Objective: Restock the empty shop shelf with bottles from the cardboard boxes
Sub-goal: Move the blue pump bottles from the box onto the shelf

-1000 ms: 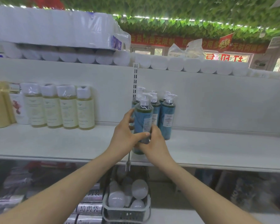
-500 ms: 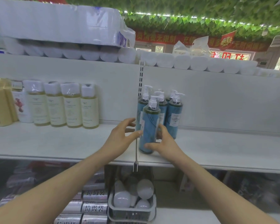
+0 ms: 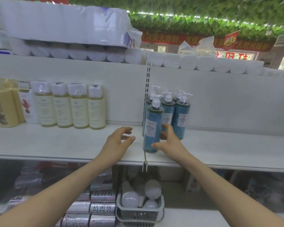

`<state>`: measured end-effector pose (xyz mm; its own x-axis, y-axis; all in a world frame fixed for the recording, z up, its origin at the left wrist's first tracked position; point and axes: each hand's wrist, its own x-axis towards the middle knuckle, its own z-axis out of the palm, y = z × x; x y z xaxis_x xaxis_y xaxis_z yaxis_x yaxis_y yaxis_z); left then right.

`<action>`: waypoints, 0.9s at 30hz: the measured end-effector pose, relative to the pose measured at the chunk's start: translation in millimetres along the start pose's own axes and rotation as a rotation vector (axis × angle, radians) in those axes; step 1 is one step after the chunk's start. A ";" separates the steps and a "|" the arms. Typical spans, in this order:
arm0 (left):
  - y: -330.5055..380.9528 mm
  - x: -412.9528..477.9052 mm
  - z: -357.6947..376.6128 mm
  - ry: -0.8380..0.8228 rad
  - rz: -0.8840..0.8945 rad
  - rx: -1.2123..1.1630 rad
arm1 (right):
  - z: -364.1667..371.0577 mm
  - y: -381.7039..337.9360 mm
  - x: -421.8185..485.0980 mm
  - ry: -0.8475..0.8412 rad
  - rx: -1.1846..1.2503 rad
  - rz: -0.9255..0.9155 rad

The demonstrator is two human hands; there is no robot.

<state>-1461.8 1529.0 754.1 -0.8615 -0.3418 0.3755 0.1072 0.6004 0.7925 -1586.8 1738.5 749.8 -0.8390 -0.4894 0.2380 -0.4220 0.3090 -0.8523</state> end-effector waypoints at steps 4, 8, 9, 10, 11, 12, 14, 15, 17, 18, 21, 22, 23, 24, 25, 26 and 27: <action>0.4 -3.7 -6.8 0.005 -0.017 0.017 | 12.3 -8.3 -2.6 0.071 -0.060 -0.038; 3.5 -5.3 -10.3 0.000 -0.013 0.032 | 9.0 -9.6 -2.2 0.133 -0.114 -0.039; 4.2 -5.0 -11.1 0.000 -0.015 0.036 | 7.0 -9.5 -2.0 0.136 -0.121 -0.037; 4.6 -4.7 -11.7 0.001 -0.016 0.036 | 5.4 -9.3 -1.5 0.138 -0.125 -0.033; 5.1 -4.0 -12.0 0.001 -0.016 0.034 | 4.5 -9.1 -0.6 0.140 -0.126 -0.028; 5.7 -3.4 -11.8 0.001 -0.018 0.036 | 4.3 -8.7 0.4 0.142 -0.124 -0.023; 6.6 -2.5 -10.5 -0.002 -0.025 0.043 | 6.6 -7.5 2.7 0.145 -0.112 -0.016; 6.7 -2.1 -9.7 -0.004 -0.029 0.047 | 8.4 -7.2 3.5 0.147 -0.104 -0.016; 6.7 -0.8 -8.3 -0.007 -0.034 0.050 | 11.7 -6.3 4.9 0.159 -0.092 -0.017; 6.3 -0.1 -7.9 -0.009 -0.034 0.053 | 13.1 -5.7 5.7 0.169 -0.088 -0.018; 5.1 2.0 -7.3 -0.010 -0.034 0.066 | 16.4 -4.9 7.7 0.192 -0.075 -0.024; 5.1 3.0 -7.1 -0.007 -0.034 0.067 | 17.7 -5.3 8.5 0.196 -0.078 -0.024; 5.2 3.9 -7.0 -0.002 -0.035 0.068 | 18.8 -5.6 9.3 0.201 -0.086 -0.025; 5.6 4.7 -6.7 0.002 -0.035 0.067 | 19.7 -5.8 10.3 0.205 -0.095 -0.027; 5.9 5.2 -6.4 0.006 -0.036 0.065 | 20.4 -5.7 11.1 0.208 -0.102 -0.027; 6.3 5.5 -6.2 0.008 -0.035 0.063 | 20.9 -5.6 12.1 0.209 -0.106 -0.025; 6.8 5.6 -6.0 0.009 -0.034 0.062 | 21.0 -5.4 12.9 0.207 -0.110 -0.022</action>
<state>-1462.9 1526.8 764.5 -0.8595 -0.3693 0.3534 0.0466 0.6318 0.7737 -1588.2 1713.3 747.7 -0.8771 -0.3223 0.3561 -0.4662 0.3927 -0.7927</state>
